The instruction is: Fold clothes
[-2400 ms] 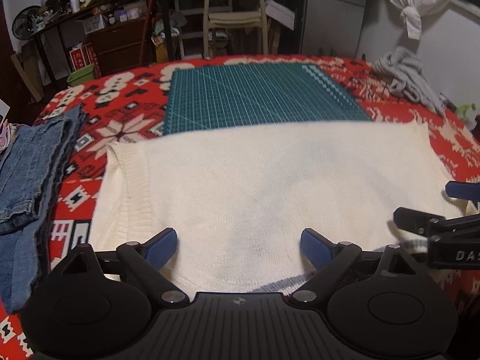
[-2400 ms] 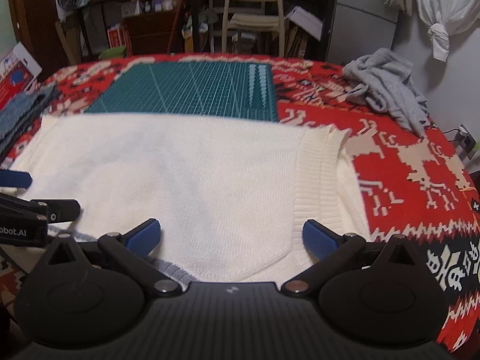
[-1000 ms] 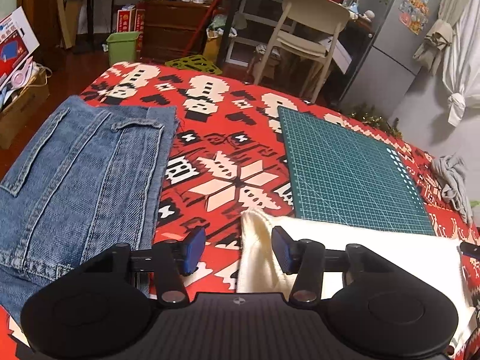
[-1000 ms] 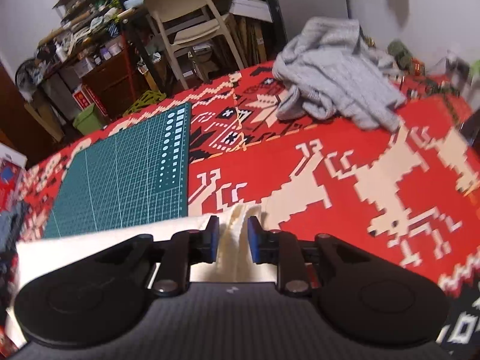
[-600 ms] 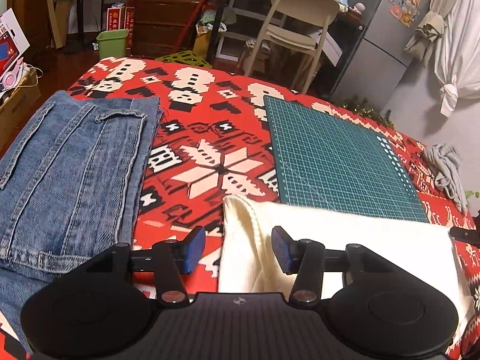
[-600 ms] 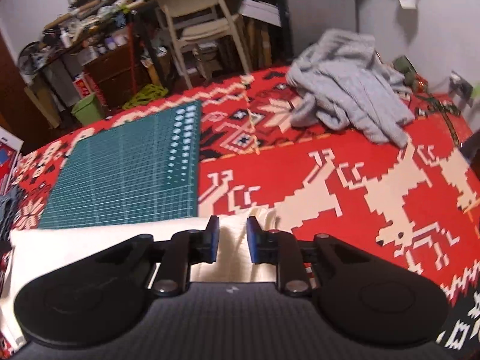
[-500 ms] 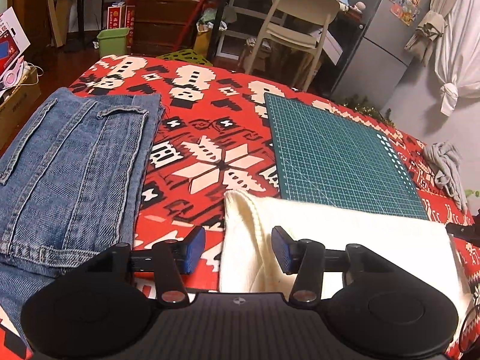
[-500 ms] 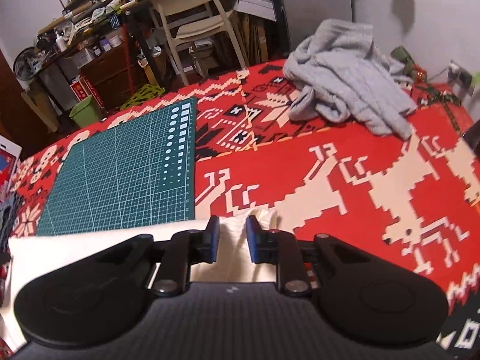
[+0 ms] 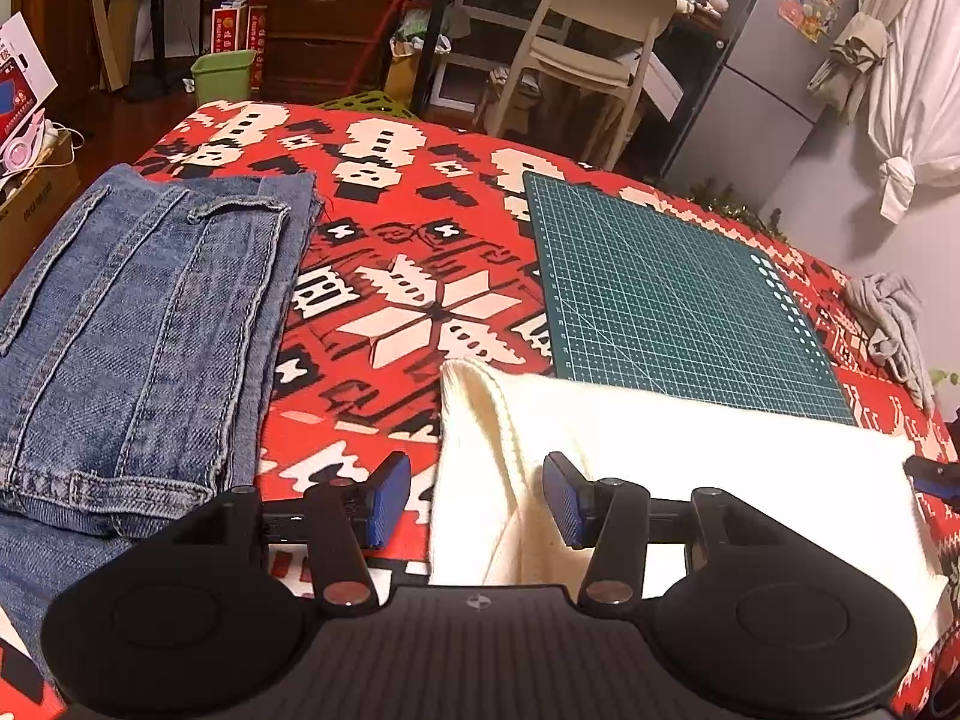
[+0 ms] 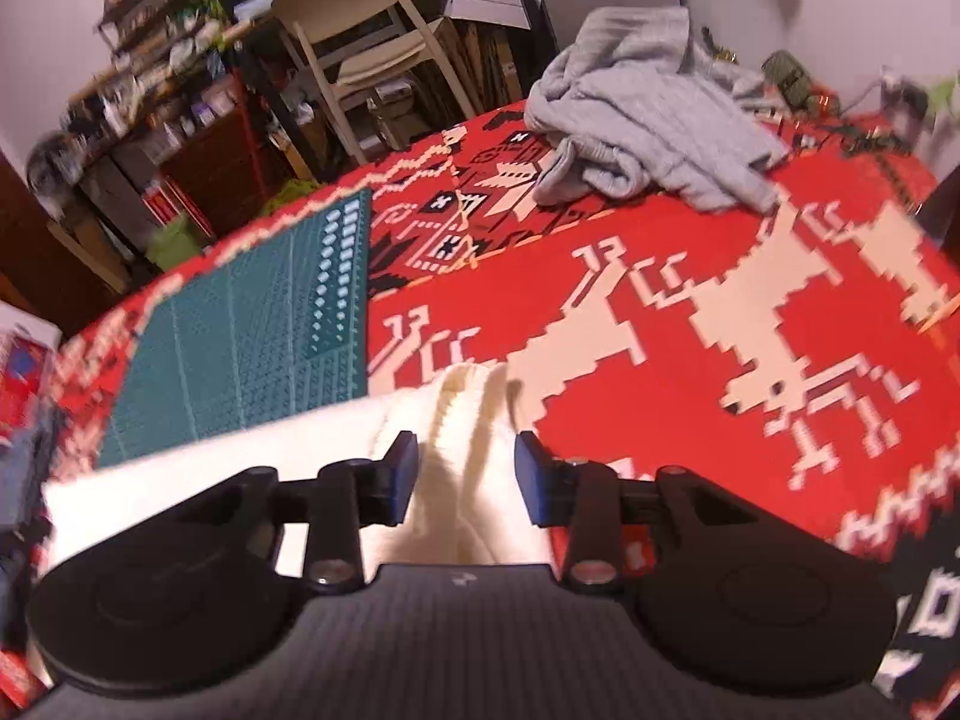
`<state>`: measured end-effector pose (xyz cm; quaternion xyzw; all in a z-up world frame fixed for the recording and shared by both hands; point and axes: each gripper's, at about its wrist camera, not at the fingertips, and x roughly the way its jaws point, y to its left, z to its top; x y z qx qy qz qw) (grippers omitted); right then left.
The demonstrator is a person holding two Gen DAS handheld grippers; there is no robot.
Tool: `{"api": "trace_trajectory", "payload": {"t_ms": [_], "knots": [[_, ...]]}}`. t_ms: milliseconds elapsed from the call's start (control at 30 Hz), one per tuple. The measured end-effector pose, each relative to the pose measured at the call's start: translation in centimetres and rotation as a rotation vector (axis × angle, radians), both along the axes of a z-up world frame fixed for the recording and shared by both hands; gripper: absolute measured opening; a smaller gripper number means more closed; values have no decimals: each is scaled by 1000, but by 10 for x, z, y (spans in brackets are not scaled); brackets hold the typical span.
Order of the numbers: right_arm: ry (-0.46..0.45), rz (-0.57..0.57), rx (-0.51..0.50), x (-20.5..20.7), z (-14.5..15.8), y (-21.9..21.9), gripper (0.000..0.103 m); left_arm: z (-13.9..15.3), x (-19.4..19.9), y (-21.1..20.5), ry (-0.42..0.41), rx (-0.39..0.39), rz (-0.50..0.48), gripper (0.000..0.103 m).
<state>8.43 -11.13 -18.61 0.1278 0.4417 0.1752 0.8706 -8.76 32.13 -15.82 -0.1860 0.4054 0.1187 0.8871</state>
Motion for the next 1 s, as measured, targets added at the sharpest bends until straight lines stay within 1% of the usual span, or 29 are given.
{"api": "trace_trajectory", "payload": {"t_ms": [100, 167, 300, 400, 467, 567, 633, 733, 800, 933, 1000], "knots": [[-7, -3, 61, 5, 0, -3, 41, 1, -2, 0, 5, 6, 3, 48], [-19, 21, 84, 7, 2, 0, 41, 1, -3, 1, 9, 9, 6, 48], [-10, 39, 43, 9, 1, 8, 41, 1, -3, 3, 13, 8, 11, 48], [39, 42, 112, 10, -8, 3, 41, 2, -4, 1, 11, 10, 6, 48], [49, 44, 164, 7, -12, -3, 41, 2, -4, -1, 13, 11, 1, 48], [55, 42, 218, 12, -17, -6, 40, 0, -5, -6, 16, 7, -14, 48], [58, 40, 253, 17, -21, -8, 38, -3, -7, -8, 18, 6, -16, 48], [65, 31, 279, 28, -26, -6, 30, -6, -12, -11, 12, 3, -10, 47], [60, 31, 290, 34, -28, -3, 18, -6, -12, -13, 18, 14, -17, 47], [76, 13, 338, 45, -36, -5, 18, -6, -10, -16, 26, 46, -40, 47], [81, 11, 353, 46, -39, -5, 21, -6, -10, -15, 28, 44, -40, 47]]}}
